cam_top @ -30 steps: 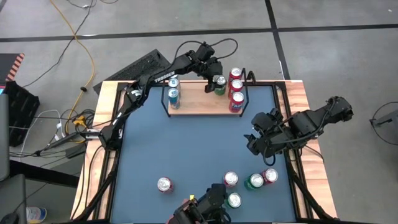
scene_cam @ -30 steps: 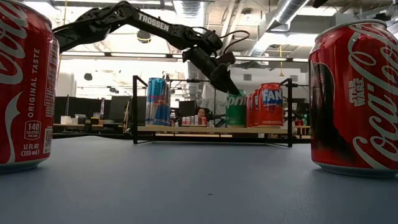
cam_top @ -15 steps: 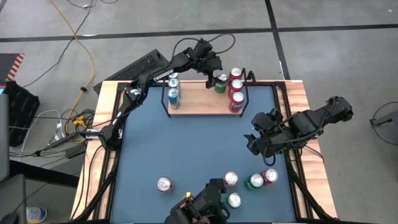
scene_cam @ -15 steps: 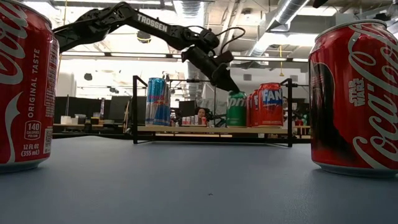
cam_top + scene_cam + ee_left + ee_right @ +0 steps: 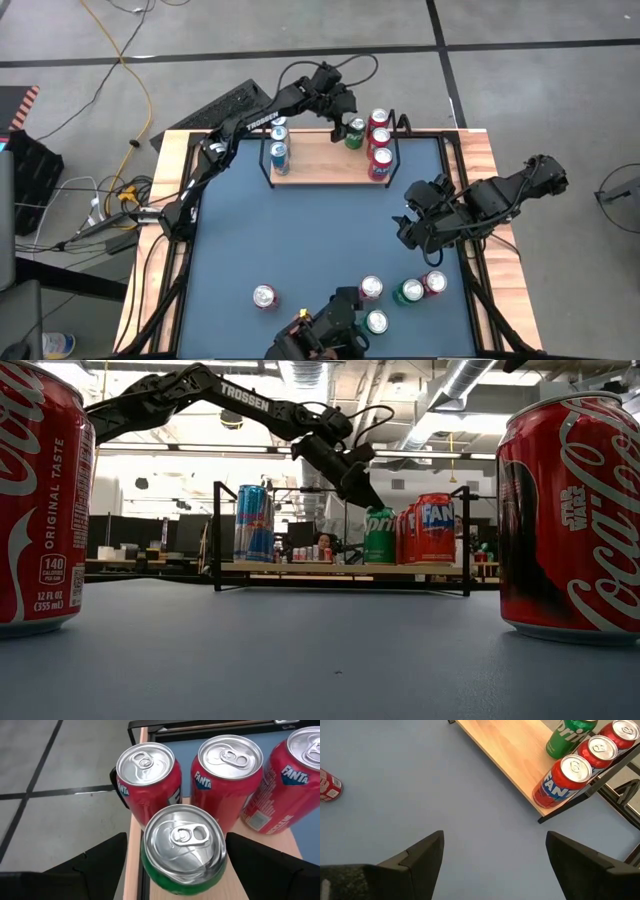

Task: Place canned beverage on shelf
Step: Put the top green soda can on the shelf, then put the right green soda can on the shelf aligned with the other green soda can

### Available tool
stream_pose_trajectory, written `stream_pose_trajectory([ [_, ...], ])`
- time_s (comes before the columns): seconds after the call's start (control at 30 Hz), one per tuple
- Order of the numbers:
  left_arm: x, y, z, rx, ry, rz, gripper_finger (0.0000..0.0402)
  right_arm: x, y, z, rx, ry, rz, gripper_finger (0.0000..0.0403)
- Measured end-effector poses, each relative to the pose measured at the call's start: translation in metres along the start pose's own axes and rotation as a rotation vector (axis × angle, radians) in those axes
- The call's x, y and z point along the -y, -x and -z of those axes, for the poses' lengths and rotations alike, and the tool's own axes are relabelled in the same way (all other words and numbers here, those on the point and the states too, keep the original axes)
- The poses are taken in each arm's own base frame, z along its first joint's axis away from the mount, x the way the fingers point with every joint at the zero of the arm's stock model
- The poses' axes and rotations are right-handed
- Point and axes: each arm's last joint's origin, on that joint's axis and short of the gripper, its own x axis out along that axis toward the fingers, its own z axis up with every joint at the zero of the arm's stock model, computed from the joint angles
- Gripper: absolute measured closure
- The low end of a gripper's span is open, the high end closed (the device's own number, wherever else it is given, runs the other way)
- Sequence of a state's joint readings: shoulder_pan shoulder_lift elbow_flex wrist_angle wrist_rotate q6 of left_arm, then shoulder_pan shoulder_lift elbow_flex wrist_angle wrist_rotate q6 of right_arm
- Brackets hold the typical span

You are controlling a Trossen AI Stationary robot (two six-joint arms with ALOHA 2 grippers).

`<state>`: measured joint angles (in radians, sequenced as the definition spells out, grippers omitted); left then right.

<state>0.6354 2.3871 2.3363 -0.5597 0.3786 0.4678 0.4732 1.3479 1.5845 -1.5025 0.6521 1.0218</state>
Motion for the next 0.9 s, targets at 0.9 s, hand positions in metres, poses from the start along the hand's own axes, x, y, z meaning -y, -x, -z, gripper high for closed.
stream_pose_trajectory([
  [0.9, 0.000, 0.035, -0.029, 0.040, 0.042, -0.072, 0.0078, -0.002, 0.001, -0.001, 0.014, -0.004, -0.020, 0.0070],
])
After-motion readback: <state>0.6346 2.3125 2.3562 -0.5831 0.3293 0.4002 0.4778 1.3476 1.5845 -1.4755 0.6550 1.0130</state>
